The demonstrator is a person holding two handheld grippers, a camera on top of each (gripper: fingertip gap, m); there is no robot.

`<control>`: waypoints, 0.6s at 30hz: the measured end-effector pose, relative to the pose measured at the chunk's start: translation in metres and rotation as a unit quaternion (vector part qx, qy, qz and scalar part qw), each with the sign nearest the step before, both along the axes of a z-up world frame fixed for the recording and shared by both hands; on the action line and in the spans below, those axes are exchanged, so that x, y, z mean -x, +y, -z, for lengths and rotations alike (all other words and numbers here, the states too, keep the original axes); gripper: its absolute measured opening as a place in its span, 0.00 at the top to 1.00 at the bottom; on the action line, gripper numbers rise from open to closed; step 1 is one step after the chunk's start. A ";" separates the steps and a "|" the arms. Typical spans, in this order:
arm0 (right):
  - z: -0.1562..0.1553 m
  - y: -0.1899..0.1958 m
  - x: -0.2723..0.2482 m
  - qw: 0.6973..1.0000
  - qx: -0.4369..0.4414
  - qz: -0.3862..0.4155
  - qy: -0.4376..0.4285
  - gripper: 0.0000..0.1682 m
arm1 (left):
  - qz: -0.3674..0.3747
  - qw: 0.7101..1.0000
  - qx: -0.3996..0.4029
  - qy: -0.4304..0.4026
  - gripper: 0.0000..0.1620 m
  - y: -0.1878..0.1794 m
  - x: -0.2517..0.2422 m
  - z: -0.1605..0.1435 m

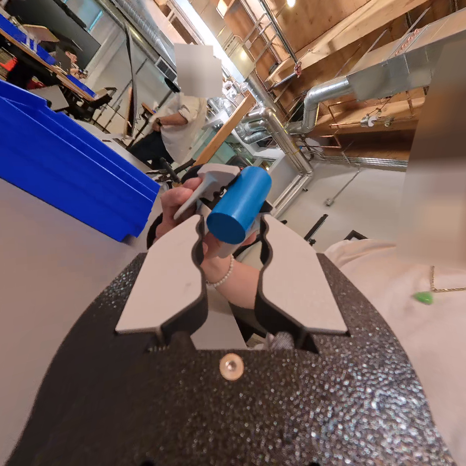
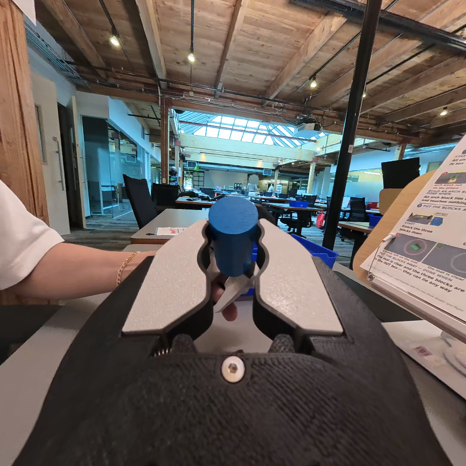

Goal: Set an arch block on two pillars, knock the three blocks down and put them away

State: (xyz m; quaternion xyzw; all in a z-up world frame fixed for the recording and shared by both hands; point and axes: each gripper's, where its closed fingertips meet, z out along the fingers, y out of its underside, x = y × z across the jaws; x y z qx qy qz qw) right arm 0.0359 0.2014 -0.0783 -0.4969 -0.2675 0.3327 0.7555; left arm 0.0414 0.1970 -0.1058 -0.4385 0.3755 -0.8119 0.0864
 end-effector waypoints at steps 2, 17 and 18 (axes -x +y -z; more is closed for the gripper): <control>0.003 0.000 0.003 1.000 0.001 -0.005 -0.015 0.80 | 0.012 1.000 0.003 0.005 0.75 -0.006 -0.001 0.003; 0.012 -0.006 -0.013 0.977 0.034 0.021 -0.207 0.80 | 0.028 0.998 0.054 0.005 0.78 -0.004 -0.006 0.017; 0.015 -0.005 -0.013 0.974 0.045 0.021 -0.223 0.80 | 0.028 0.998 0.055 0.006 0.78 -0.003 -0.007 0.018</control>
